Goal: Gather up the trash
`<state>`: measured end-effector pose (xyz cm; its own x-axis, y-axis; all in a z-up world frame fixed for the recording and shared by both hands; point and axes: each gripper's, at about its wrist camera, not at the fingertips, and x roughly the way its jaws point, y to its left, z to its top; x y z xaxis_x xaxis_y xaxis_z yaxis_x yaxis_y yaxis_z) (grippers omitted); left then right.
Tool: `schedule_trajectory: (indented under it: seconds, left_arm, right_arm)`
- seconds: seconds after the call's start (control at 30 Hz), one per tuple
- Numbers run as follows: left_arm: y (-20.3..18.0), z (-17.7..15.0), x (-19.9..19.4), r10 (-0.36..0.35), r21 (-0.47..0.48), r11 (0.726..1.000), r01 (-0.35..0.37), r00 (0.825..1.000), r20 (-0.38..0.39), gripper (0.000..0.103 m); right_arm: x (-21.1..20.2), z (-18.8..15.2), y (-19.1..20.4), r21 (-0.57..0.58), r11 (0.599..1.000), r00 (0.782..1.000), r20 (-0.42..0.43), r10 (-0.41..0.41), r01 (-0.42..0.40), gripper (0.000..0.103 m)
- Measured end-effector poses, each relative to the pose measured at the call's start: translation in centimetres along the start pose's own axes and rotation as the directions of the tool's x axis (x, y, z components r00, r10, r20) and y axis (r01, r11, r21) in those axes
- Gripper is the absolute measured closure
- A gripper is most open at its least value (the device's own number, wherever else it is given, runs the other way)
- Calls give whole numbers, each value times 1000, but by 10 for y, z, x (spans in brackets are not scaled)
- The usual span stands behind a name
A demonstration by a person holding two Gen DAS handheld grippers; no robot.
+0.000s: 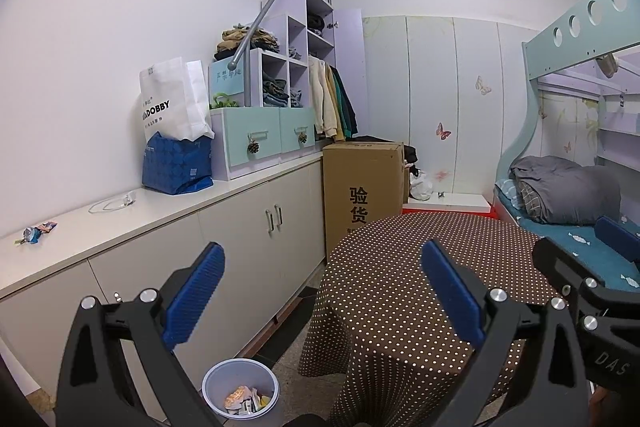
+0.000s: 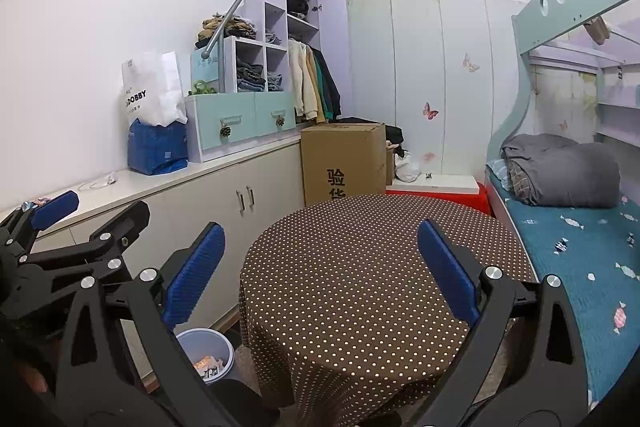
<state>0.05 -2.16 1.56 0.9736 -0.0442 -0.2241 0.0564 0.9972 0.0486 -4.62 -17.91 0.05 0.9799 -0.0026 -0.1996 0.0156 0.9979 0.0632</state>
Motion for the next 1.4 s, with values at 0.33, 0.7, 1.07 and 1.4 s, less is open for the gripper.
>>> schedule_trajectory:
  seconds: [0.33,0.7,1.07,1.4]
  left_arm:
    - [-3,-1,0,1,1,1000,-1,1000,3,6]
    - [-6,1,-1,-1,2,1000,1,1000,5,6]
    - [-5,1,0,-2,3,1000,2,1000,6,6]
    - [-3,0,-1,-2,4,1000,2,1000,5,6]
  right_arm:
    - [0,1,1,2,1000,1000,0,0,0,8]
    - [1,2,3,6,1000,1000,-5,1,-1,8]
    - [1,2,5,7,1000,1000,-6,1,-1,8]
    - [0,1,7,5,1000,1000,-5,-3,3,8]
